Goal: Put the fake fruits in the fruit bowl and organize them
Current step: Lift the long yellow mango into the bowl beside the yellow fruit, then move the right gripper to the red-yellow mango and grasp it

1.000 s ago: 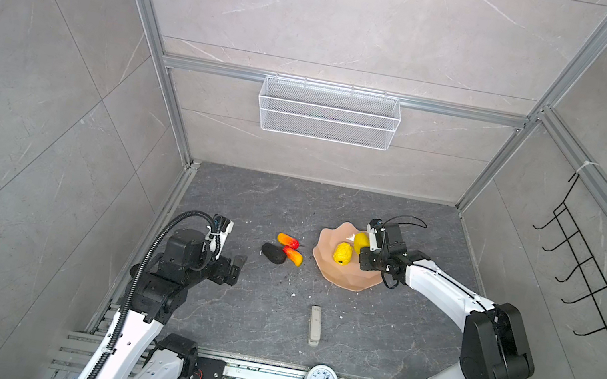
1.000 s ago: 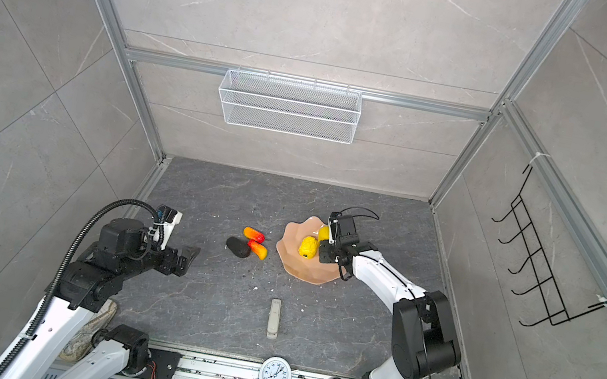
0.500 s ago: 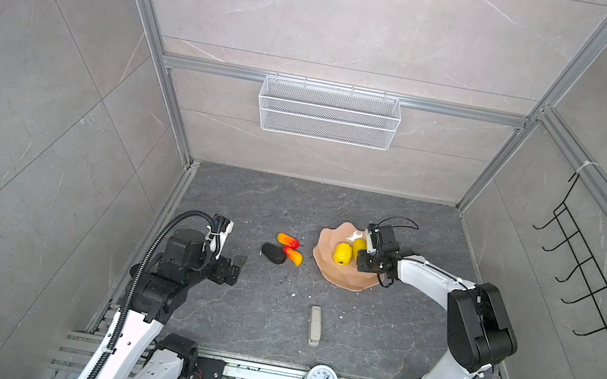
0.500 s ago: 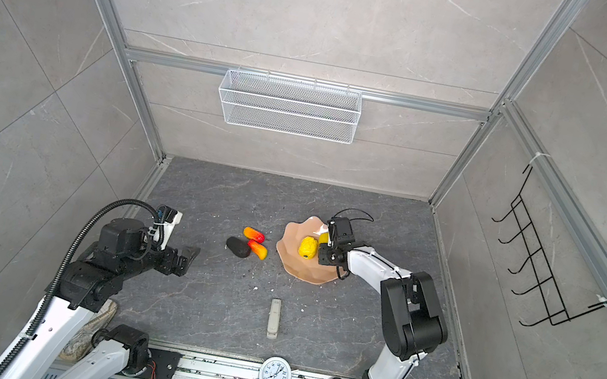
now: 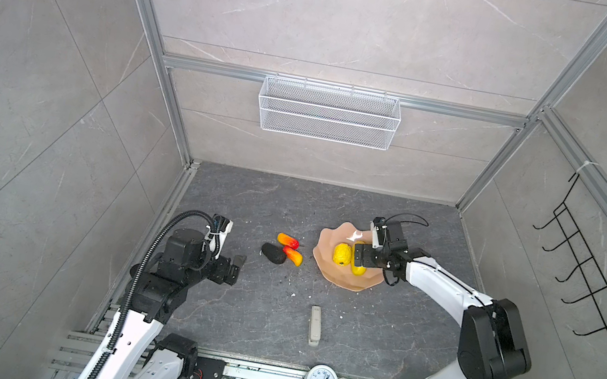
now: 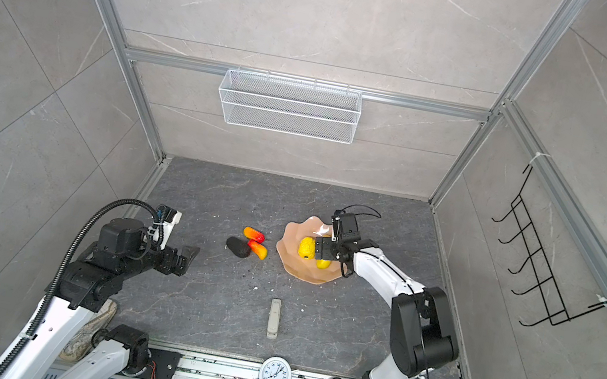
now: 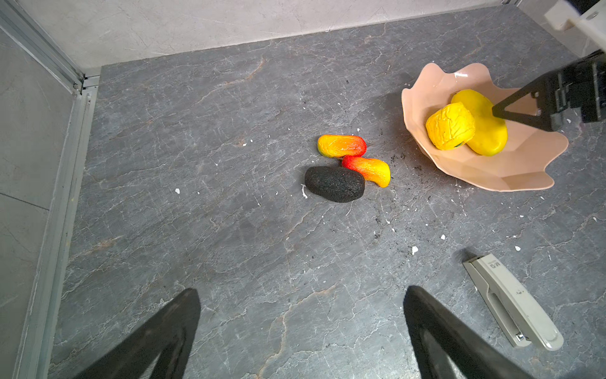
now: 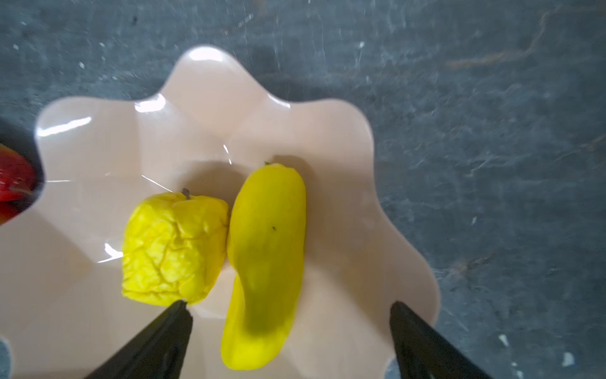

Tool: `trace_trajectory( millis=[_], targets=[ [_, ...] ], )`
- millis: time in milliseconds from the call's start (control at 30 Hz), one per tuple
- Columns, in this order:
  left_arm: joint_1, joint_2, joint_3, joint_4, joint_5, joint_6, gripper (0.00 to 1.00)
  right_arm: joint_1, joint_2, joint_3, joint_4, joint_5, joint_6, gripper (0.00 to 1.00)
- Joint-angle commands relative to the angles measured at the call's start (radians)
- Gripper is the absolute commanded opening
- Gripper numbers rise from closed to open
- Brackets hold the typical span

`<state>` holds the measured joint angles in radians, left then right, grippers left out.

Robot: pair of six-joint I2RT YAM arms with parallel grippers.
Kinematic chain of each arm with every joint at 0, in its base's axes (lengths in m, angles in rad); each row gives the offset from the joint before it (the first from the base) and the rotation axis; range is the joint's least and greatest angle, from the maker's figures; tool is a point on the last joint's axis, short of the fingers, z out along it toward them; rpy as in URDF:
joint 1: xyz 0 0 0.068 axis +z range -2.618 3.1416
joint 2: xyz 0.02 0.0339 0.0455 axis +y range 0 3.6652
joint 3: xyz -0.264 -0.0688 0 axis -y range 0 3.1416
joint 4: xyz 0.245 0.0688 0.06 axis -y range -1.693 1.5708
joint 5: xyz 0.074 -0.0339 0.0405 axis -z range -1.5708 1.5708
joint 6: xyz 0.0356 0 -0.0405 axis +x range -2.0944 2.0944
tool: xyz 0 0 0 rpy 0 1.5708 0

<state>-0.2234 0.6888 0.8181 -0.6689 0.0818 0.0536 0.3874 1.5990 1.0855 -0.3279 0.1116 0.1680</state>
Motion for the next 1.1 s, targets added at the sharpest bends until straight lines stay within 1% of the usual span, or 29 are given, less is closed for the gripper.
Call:
trace_trajectory(
  millis=[0,100,200,400,567,633,900,1067],
  targets=[
    [0.004,-0.002,0.009,0.006,0.015,0.017,1.00,0.000,-0.068,0.037,-0.060,0.009,-0.028,1.00],
    [0.006,-0.002,0.010,0.006,0.015,0.018,1.00,0.006,-0.101,0.043,-0.069,-0.030,-0.035,1.00],
    [0.006,0.000,0.010,0.006,0.015,0.017,1.00,0.038,-0.122,0.051,-0.071,-0.051,-0.046,1.00],
    [0.007,-0.001,0.010,0.006,0.016,0.017,1.00,0.171,-0.102,0.071,-0.031,-0.059,-0.065,1.00],
    [0.007,-0.005,0.010,0.006,0.015,0.016,1.00,0.315,0.004,0.152,-0.006,-0.069,-0.092,1.00],
    [0.007,-0.006,0.010,0.006,0.016,0.014,1.00,0.344,0.054,0.189,-0.004,-0.088,-0.109,1.00],
    [0.007,-0.015,0.009,0.006,0.017,0.012,1.00,0.357,0.255,0.343,-0.008,-0.171,-0.122,1.00],
    [0.007,-0.018,0.009,0.006,0.023,0.012,1.00,0.363,0.376,0.470,-0.043,-0.191,-0.149,1.00]
  ],
)
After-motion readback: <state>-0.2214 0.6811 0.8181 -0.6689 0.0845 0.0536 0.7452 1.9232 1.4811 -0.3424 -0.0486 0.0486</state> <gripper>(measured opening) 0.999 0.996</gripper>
